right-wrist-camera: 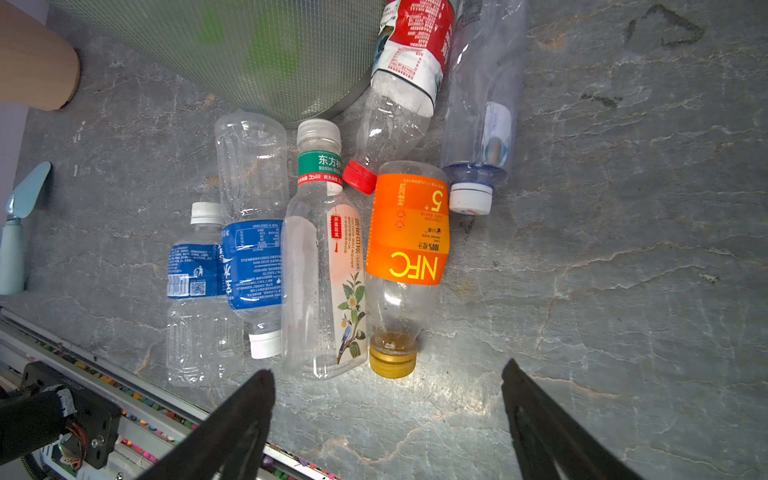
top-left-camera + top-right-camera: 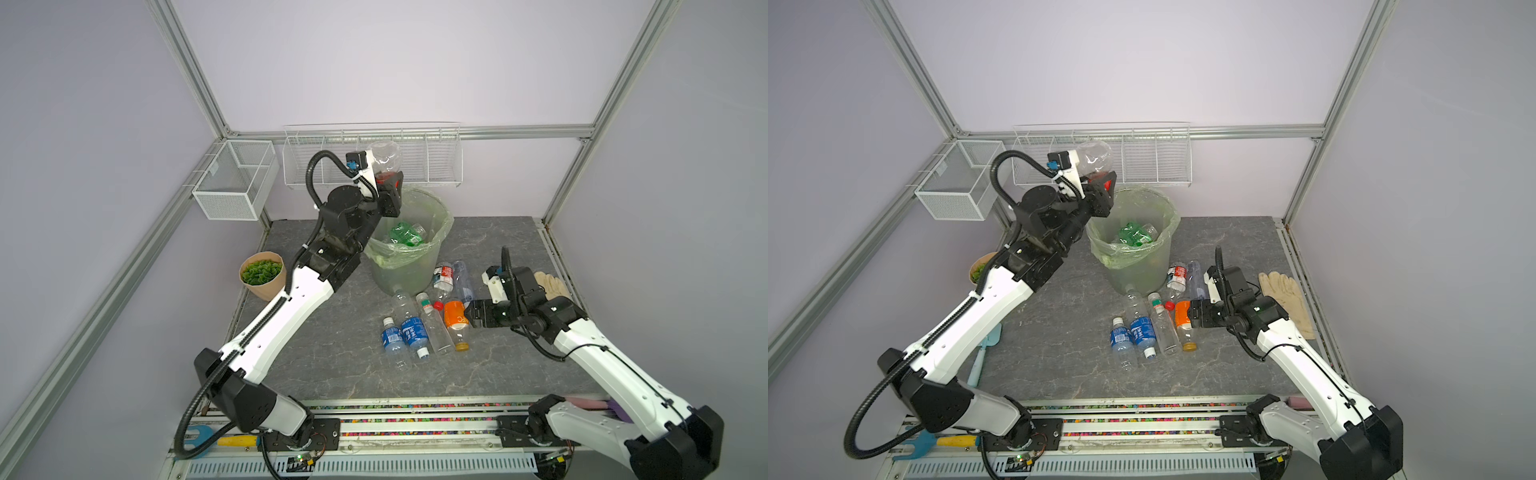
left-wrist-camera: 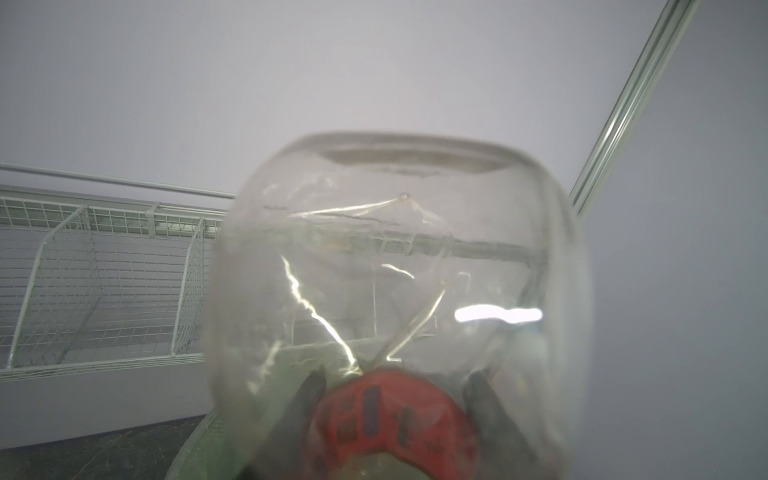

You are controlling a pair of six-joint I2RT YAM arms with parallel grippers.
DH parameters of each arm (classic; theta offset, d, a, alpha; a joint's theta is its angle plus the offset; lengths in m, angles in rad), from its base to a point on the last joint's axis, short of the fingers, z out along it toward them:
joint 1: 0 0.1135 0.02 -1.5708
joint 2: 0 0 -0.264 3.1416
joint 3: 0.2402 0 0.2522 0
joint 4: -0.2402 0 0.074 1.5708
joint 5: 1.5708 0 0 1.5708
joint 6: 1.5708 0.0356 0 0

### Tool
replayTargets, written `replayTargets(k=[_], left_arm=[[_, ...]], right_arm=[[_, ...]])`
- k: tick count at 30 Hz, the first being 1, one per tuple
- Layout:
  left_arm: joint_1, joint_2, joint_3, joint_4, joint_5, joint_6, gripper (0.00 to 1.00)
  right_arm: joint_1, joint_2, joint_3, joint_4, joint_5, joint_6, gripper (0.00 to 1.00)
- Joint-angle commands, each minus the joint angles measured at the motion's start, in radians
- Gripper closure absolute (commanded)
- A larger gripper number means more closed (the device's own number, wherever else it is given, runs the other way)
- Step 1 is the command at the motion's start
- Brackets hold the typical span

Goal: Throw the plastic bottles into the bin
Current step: 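Lift the red-capped bottle with the left gripper and carry it over the bin, then open the left gripper to drop the red-capped bottle into the bin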

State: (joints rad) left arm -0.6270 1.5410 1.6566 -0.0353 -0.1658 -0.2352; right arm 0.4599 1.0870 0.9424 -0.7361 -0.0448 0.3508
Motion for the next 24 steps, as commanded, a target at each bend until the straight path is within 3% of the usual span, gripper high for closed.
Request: replayTargets(k=[1, 2, 3, 6, 12, 24], left_arm=[[0.042, 0.148, 0.130, -0.266, 0.085, -0.029, 0.38], [0.043, 0.199, 0.209, -0.373, 0.099, 0.000, 0.12], [0.041, 0.241, 0.287, -0.470, 0.110, 0.024, 0.00], [0.038, 0.269, 0.374, -0.571, 0.090, 0.031, 0.01], [0.032, 0.137, 0.247, -0.429, 0.104, 0.025, 0.01], [0.031, -0.039, 0.075, -0.357, 0.071, 0.025, 0.00]], right_arm=[[-0.001, -0.026, 0.005, -0.020, 0.009, -0.019, 0.12], [-0.001, -0.031, 0.004, -0.023, 0.011, -0.022, 0.11], [-0.001, -0.036, 0.003, -0.025, 0.013, -0.027, 0.12], [-0.003, -0.048, -0.010, -0.027, 0.024, -0.032, 0.12], [-0.005, -0.040, -0.021, -0.011, 0.010, -0.023, 0.12], [-0.005, -0.032, -0.016, -0.010, 0.000, -0.016, 0.11]])
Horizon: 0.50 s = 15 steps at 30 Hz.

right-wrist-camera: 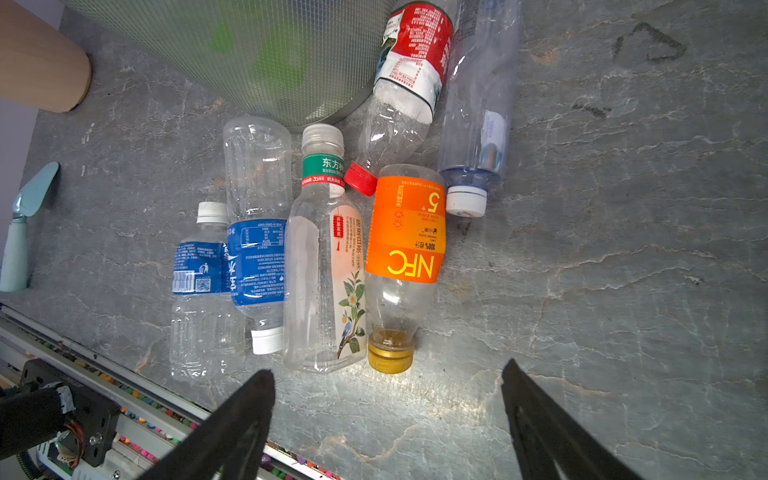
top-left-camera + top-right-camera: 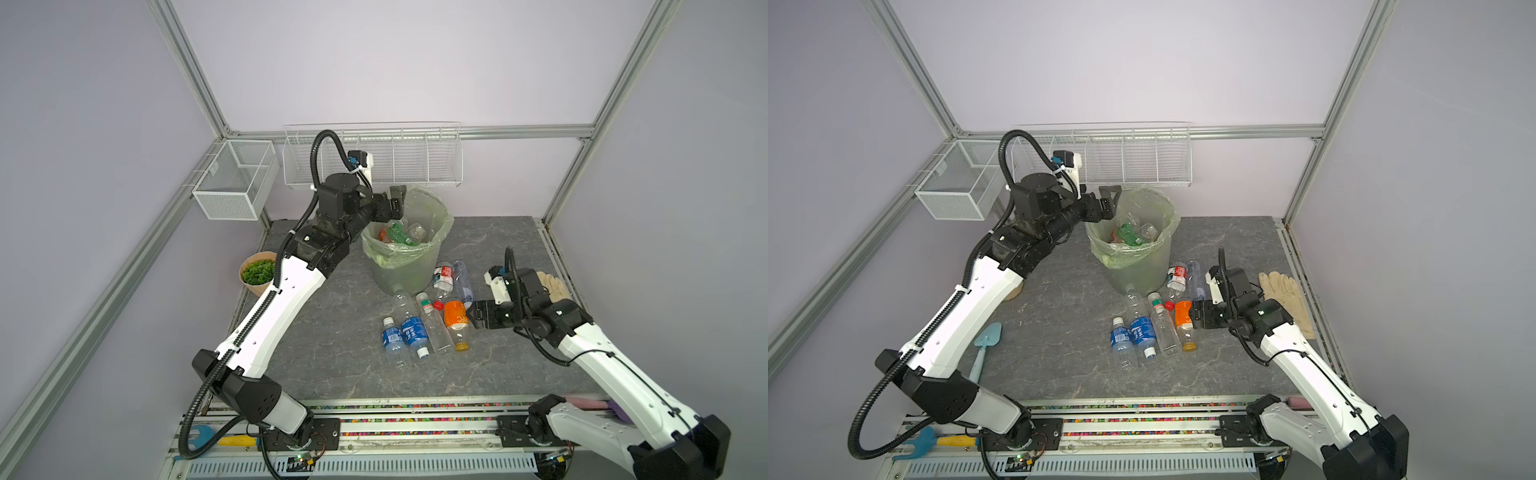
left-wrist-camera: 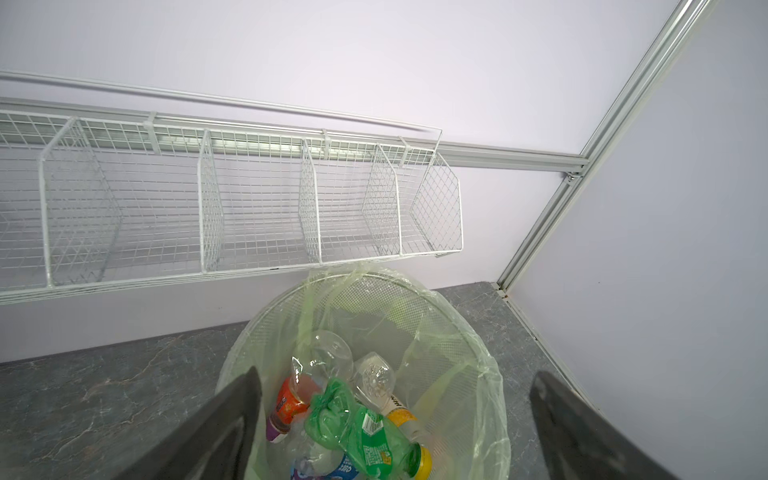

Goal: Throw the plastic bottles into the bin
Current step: 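Open the left gripper to drop the red-capped bottle into the bin, then withdraw the left gripper from the bin while lowering the right gripper toward the orange bottle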

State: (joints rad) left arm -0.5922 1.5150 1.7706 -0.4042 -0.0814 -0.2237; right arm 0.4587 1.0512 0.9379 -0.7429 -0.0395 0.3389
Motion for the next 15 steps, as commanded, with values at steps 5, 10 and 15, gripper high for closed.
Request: replayTargets(k=[5, 10, 15], left_arm=[[-0.003, -0.085, -0.116, 0.030, -0.018, 0.002, 0.00], [-0.003, -0.164, -0.199, 0.041, -0.035, -0.012, 0.00], [-0.003, -0.244, -0.294, 0.050, -0.037, -0.039, 0.00]], right_arm=[[-0.004, 0.006, -0.009, -0.001, -0.007, 0.001, 0.12], [-0.004, 0.013, -0.007, 0.001, -0.011, 0.001, 0.12], [-0.004, 0.018, -0.007, 0.002, -0.017, 0.003, 0.12]])
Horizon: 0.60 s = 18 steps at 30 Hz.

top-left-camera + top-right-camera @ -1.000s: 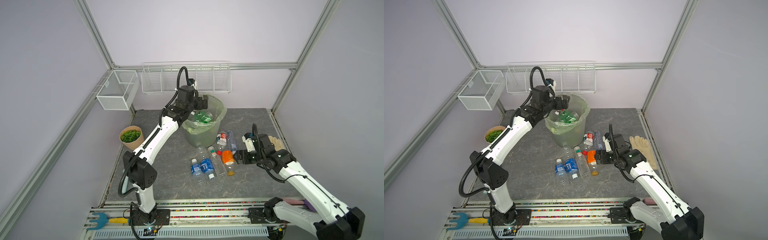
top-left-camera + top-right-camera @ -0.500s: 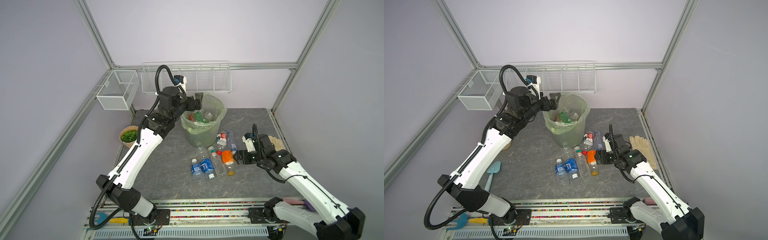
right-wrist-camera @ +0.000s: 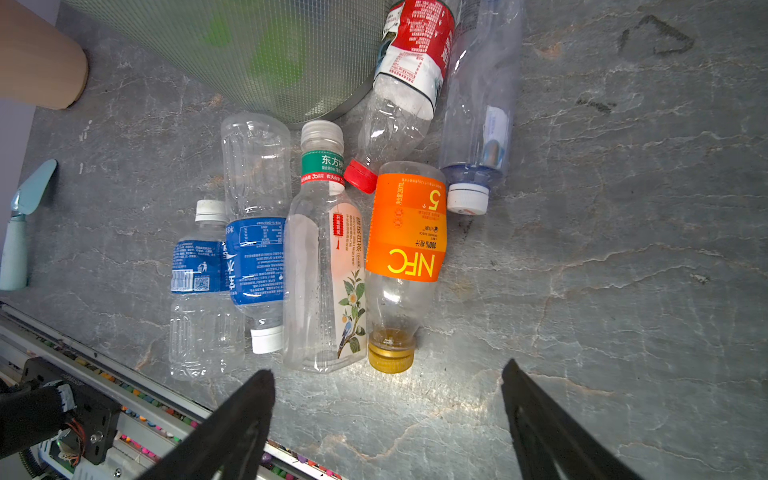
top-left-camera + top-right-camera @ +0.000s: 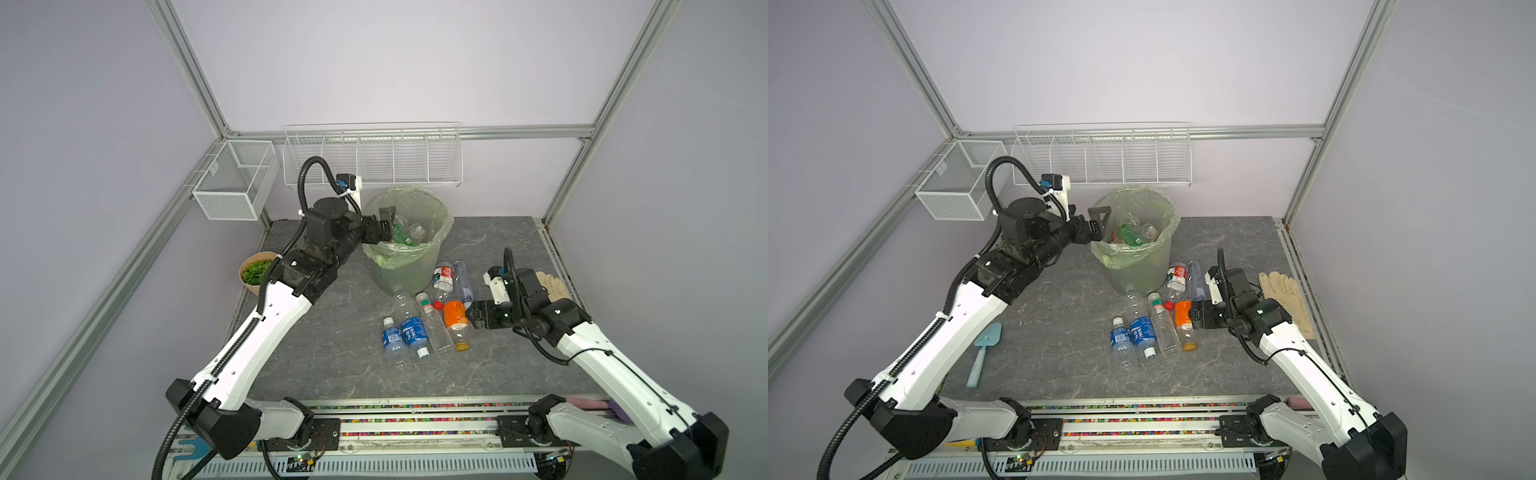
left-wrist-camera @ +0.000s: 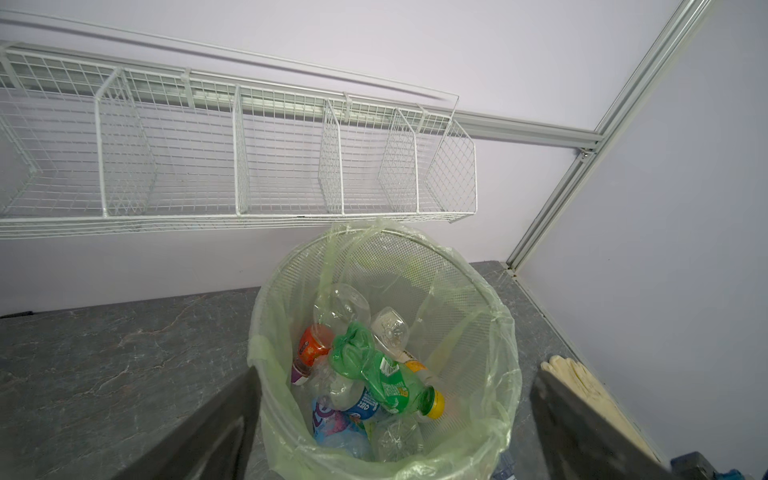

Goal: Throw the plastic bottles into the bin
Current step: 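Withdraw the left gripper from the bin while lowering the right gripper toward the orange bottle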

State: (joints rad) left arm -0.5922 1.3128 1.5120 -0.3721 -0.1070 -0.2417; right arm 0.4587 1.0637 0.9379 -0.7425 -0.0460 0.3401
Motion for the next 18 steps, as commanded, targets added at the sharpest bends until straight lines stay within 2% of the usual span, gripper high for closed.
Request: replayTargets(k=[1, 18], left_arm=[[-0.003, -0.056, -0.053, 0.018, -0.012, -0.028, 0.00], [-0.005, -0.304, -0.386, -0.052, -0.007, -0.165, 0.02]], right_arm=[[-0.004, 0.005, -0.006, 0.003, -0.011, 0.002, 0.12], [-0.004, 0.049, 0.007, 0.023, -0.020, 0.009, 0.11]])
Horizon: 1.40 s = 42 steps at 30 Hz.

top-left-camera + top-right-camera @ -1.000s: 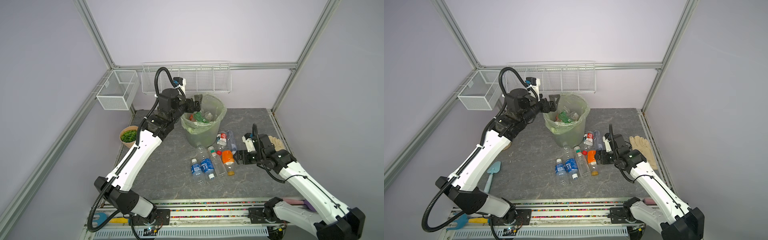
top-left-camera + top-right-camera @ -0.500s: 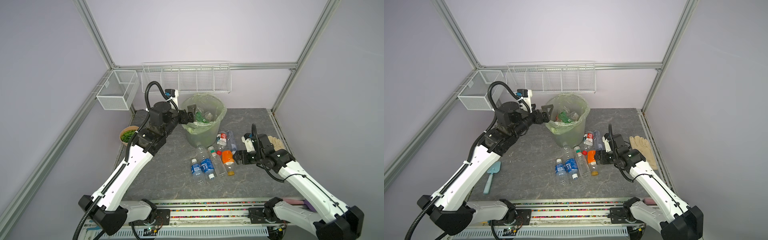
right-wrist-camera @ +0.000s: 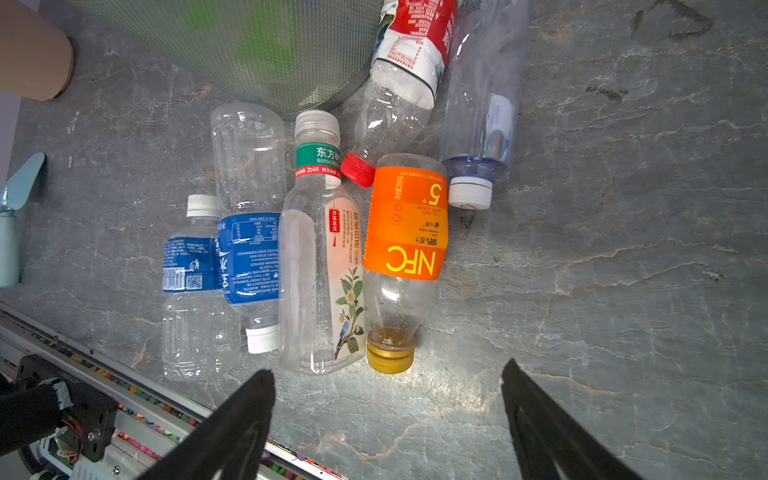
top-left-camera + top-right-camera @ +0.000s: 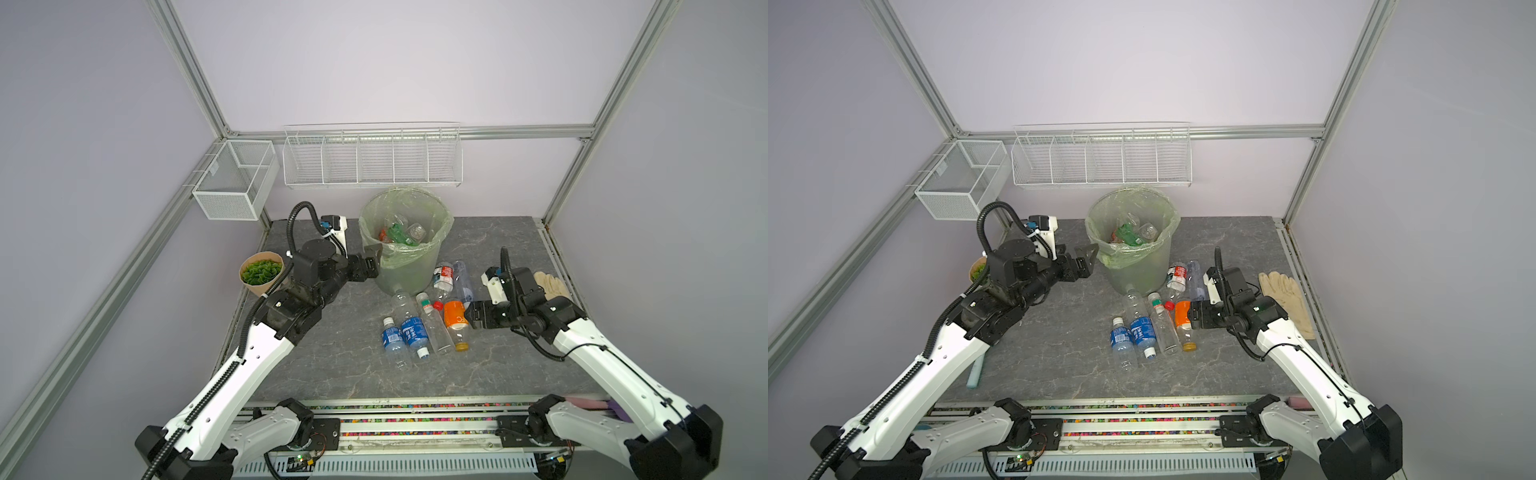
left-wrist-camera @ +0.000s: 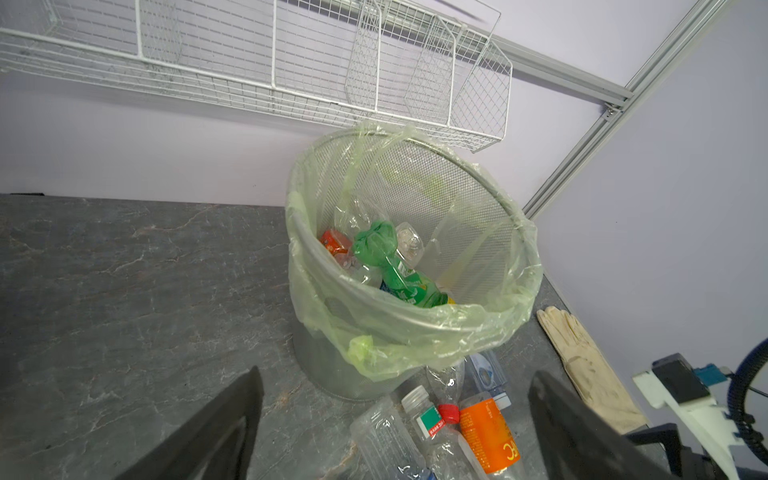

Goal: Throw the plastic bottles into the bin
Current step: 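Withdraw the left gripper from the bin while lowering the right gripper toward the orange bottle, then close the right gripper on the orange NFC juice bottle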

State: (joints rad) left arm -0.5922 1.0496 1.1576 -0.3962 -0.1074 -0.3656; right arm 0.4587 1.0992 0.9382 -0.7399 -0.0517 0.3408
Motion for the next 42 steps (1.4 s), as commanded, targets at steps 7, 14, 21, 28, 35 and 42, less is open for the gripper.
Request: replayTargets(k=[7, 14, 21, 28, 35, 42], left_arm=[[-0.011, -0.108, -0.136, -0.051, -0.006, -0.083, 0.03], [-0.013, -0.146, -0.217, -0.050, -0.002, -0.120, 0.04], [-0.015, -0.174, -0.280, -0.048, -0.001, -0.145, 0.04], [-0.015, -0.196, -0.319, -0.051, -0.009, -0.154, 0.04], [-0.015, -0.212, -0.337, -0.060, -0.016, -0.153, 0.04], [-0.015, -0.220, -0.346, -0.066, -0.024, -0.149, 0.04]], right_arm=[[-0.003, 0.081, 0.004, 0.036, -0.014, 0.016, 0.11], [-0.003, 0.166, -0.003, 0.065, -0.014, 0.029, 0.10], [-0.004, 0.267, -0.001, 0.107, -0.007, 0.056, 0.07], [-0.004, 0.381, 0.038, 0.125, 0.007, 0.075, 0.02], [0.001, 0.472, 0.060, 0.156, 0.003, 0.101, 0.06], [0.010, 0.531, 0.085, 0.173, 0.013, 0.111, 0.09]])
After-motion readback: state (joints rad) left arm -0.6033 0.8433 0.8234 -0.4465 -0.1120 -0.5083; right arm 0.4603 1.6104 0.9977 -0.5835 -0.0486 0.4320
